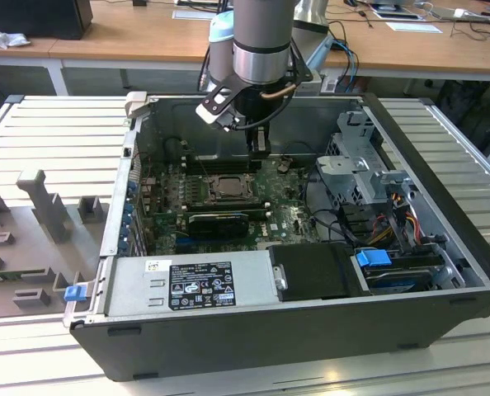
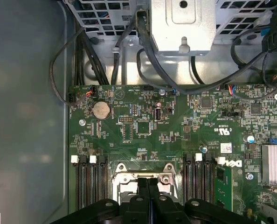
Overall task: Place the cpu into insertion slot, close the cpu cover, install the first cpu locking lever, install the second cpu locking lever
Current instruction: 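Close the cpu cover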
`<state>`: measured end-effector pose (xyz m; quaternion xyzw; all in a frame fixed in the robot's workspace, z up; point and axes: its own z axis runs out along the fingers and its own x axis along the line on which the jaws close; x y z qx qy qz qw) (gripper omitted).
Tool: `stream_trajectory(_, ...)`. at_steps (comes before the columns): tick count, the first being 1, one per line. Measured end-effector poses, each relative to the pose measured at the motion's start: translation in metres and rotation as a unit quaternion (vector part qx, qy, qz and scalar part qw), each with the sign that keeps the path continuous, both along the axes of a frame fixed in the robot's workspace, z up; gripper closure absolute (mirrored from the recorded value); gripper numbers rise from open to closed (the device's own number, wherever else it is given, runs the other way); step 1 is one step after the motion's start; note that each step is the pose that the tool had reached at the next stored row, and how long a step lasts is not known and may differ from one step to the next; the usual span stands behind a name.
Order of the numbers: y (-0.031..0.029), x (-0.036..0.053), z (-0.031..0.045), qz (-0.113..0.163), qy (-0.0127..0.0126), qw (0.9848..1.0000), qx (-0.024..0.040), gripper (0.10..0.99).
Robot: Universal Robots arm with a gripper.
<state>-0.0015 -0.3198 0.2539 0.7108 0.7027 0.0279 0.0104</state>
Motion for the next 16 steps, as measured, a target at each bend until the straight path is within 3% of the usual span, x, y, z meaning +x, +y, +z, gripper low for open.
stream_trajectory(10, 0.0, -0.0085, -0.0012, 0.0, 0.0, 1.0, 0.0001, 0.98)
stream_trajectory(14, 0.0, -0.013, -0.0091, 0.0, 0.0001, 1.0, 0.0, 0.98)
stream_trajectory(16, 0.0, -0.0183, -0.0125, 0.001, 0.0015, 1.0, 0.0, 0.98)
